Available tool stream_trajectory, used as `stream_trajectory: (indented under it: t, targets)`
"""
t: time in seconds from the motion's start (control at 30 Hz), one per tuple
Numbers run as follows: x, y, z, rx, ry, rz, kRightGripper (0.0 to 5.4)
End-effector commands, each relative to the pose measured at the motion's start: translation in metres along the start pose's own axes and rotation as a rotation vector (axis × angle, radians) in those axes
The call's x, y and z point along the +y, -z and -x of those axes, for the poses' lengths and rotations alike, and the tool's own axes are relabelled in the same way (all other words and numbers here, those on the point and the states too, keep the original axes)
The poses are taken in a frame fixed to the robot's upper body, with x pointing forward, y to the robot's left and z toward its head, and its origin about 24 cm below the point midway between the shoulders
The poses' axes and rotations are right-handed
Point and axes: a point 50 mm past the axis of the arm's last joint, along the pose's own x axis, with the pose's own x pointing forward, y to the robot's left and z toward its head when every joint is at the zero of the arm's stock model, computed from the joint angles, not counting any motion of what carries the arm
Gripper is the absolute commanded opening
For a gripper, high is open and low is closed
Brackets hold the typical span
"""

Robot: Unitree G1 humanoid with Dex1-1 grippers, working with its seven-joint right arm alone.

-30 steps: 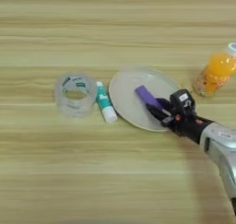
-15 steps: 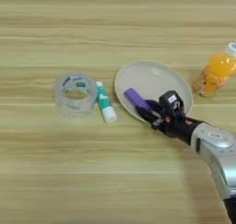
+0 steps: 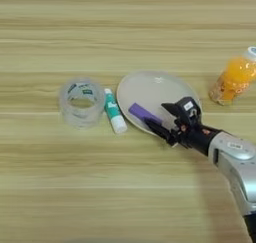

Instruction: Move the objects on the table

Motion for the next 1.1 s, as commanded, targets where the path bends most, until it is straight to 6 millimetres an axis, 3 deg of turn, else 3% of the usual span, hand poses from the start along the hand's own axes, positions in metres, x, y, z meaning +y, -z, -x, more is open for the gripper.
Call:
stream_trajectory:
  t: [0.03, 0.17, 0.3, 0.67, 1.1]
  targets:
    - [-0.014, -0.036, 0.005, -0.123, 0.058, 0.146, 4.28]
    - [-0.018, -0.043, 0.006, -0.181, 0.093, 0.163, 4.83]
    - [-0.024, -0.063, 0.011, -0.319, 0.168, 0.204, 5.33]
    - [-0.038, -0.092, 0.025, -0.526, 0.335, 0.246, 5.33]
    - [-0.066, -0.114, 0.052, -0.714, 0.652, 0.232, 5.33]
